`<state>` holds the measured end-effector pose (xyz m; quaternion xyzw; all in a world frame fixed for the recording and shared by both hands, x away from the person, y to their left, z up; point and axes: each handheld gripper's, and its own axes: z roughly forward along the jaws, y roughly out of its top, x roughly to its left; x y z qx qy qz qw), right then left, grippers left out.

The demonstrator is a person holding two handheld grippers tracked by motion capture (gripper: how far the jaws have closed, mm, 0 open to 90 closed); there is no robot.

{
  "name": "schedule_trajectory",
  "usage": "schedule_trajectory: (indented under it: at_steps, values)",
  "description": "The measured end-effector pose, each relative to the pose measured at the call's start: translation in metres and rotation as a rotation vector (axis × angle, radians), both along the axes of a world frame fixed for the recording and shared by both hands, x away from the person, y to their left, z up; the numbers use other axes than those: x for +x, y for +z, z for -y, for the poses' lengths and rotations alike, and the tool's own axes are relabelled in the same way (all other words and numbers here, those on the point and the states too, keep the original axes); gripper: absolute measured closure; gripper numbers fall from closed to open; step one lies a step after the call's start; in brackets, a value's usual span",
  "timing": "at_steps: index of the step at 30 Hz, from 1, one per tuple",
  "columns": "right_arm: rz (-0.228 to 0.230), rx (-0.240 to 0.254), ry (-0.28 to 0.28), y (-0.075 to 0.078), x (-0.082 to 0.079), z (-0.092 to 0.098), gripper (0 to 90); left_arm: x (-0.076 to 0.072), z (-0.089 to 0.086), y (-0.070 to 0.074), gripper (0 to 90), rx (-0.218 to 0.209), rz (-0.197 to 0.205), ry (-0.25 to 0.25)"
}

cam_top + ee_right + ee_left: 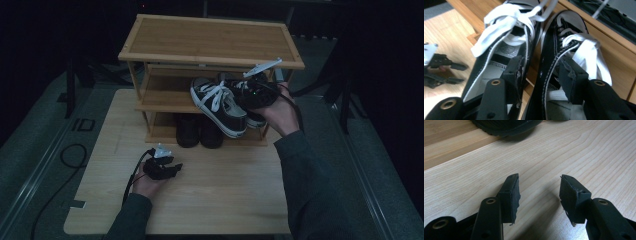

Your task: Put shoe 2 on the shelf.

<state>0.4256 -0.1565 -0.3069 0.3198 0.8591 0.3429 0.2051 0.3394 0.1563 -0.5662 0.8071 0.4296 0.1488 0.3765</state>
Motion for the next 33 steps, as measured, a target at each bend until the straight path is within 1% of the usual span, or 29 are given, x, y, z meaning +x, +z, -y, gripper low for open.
schedule_trajectory:
  at_steps: [3, 7, 9, 12, 15, 20, 23, 26, 33]
  values:
    - [0.007, 0.027, 0.031, 0.007, -0.003, 0.004, 55.3, 0.0, 0.0, 0.0, 50.5, 0.002, 0.0, 0.001]
    - [0.01, 0.02, 0.064, 0.011, -0.006, 0.006, 58.2, 0.0, 0.0, 0.0, 50.5, 0.003, 0.0, 0.0]
    - [0.014, 0.011, 0.069, 0.011, -0.007, 0.007, 60.6, 0.0, 0.0, 0.0, 50.5, 0.001, 0.0, 0.0]
    - [0.022, -0.005, 0.09, 0.01, -0.008, 0.008, 65.2, 0.0, 0.0, 0.0, 50.5, 0.0, -0.001, -0.001]
    - [0.025, -0.017, 0.123, 0.009, -0.011, 0.007, 70.3, 0.0, 0.0, 0.0, 50.5, 0.001, 0.0, 0.0]
    - [0.035, -0.007, 0.165, 0.009, -0.016, 0.008, 81.4, 0.0, 0.0, 0.0, 50.5, 0.002, 0.0, 0.0]
    - [0.039, -0.021, 0.169, 0.006, -0.018, 0.01, 85.5, 0.0, 0.0, 0.0, 50.5, 0.001, 0.001, 0.0]
    - [0.04, -0.021, 0.171, 0.004, -0.019, 0.013, 89.5, 0.0, 0.0, 0.0, 50.5, 0.001, 0.001, 0.0]
    - [0.043, -0.014, 0.182, 0.002, -0.025, 0.019, 90.0, -0.001, 0.0, 0.0, 50.5, 0.003, 0.001, 0.001]
